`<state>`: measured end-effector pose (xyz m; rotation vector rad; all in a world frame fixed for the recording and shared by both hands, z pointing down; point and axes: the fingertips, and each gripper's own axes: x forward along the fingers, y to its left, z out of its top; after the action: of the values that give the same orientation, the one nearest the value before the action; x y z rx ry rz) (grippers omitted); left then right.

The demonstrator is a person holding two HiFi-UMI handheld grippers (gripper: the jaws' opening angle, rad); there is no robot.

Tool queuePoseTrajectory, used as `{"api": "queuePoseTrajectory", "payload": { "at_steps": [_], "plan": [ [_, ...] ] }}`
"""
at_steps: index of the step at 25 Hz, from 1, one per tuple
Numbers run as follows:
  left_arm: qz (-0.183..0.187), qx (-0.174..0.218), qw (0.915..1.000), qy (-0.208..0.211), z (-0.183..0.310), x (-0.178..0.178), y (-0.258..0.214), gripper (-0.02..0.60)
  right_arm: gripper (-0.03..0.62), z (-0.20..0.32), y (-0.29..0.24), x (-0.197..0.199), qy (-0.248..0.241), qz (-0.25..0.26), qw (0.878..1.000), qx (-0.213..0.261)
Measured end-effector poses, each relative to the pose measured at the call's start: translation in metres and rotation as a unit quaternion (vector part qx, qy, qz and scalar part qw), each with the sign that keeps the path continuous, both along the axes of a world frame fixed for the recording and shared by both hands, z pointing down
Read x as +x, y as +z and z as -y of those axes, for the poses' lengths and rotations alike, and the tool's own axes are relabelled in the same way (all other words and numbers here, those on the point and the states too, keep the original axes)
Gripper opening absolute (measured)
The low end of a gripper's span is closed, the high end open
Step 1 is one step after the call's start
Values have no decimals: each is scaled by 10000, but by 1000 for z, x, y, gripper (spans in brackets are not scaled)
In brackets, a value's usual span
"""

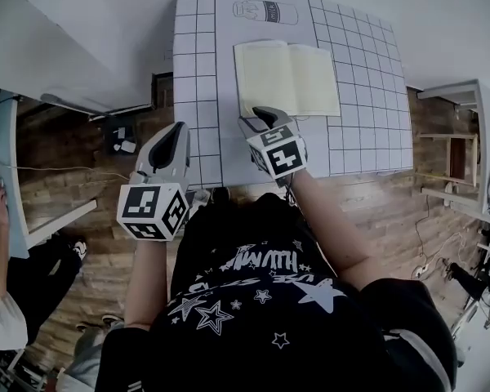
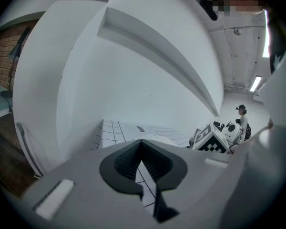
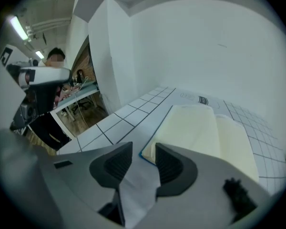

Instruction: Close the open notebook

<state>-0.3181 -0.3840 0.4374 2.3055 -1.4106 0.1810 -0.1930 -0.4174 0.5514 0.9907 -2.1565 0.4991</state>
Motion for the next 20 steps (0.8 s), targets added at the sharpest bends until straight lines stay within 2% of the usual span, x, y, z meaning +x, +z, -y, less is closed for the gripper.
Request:
{"api": "queuePoseTrajectory", "payload": {
  "at_steps": [9,12,15,20],
  "plan": [
    [-52,-29,9999,120,8,-8,10,9,152,6,31,1,-232,-1023,9944,-114],
    [-82,-50,9999,137,10,-6,11,9,124,6,31,-2,-404,-1055,9935,-148],
    [-95,-51,9997,202,11,-1,12,9,47,7,31,-1,-466,-959,9941,-197],
    [-22,-66,9994,330,11,9,17,9,25,8,27,-2,-543,-873,9945,-178]
  ]
}}
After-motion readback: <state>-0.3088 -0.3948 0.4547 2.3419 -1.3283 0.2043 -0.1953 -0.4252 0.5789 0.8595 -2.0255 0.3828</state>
